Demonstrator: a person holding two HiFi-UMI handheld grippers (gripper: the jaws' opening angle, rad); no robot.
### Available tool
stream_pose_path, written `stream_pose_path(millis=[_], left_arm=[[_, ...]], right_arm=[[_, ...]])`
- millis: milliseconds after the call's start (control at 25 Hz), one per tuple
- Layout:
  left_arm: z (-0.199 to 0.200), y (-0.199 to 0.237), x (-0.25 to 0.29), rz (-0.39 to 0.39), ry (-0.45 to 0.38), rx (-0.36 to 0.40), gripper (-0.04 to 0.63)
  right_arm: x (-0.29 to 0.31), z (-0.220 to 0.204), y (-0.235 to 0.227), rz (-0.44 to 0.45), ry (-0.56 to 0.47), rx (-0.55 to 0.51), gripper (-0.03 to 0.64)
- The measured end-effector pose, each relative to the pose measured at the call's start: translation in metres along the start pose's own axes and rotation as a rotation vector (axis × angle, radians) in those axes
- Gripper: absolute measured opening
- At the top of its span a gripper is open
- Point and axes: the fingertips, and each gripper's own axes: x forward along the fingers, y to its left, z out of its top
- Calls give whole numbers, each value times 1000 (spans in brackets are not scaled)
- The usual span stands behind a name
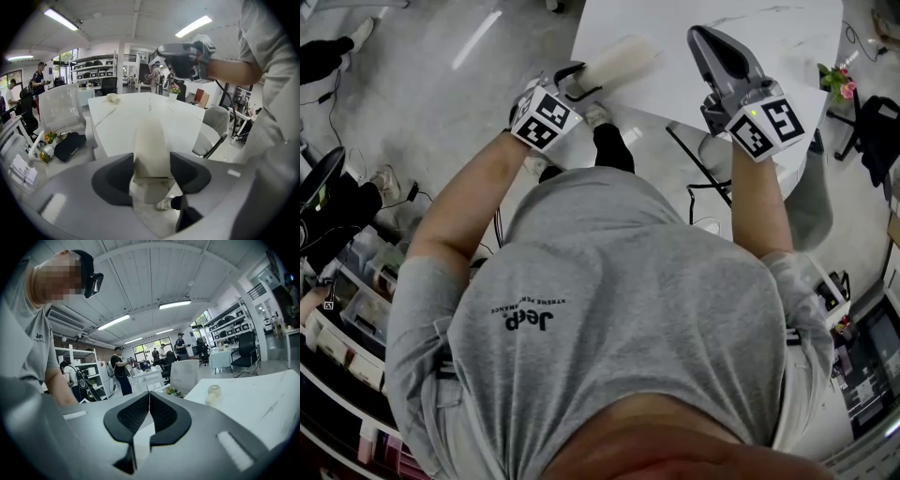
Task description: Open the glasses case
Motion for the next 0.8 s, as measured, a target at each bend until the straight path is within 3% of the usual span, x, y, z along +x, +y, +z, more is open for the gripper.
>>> stream_pose_path(millis=[160, 800], left_arm=[[0, 1, 3, -5, 2, -2, 279], [4, 10, 2, -96, -29, -185, 281]], right_arm=[[-2, -2, 0, 4, 1, 1, 6], [-2, 0, 2, 18, 2, -6, 6]])
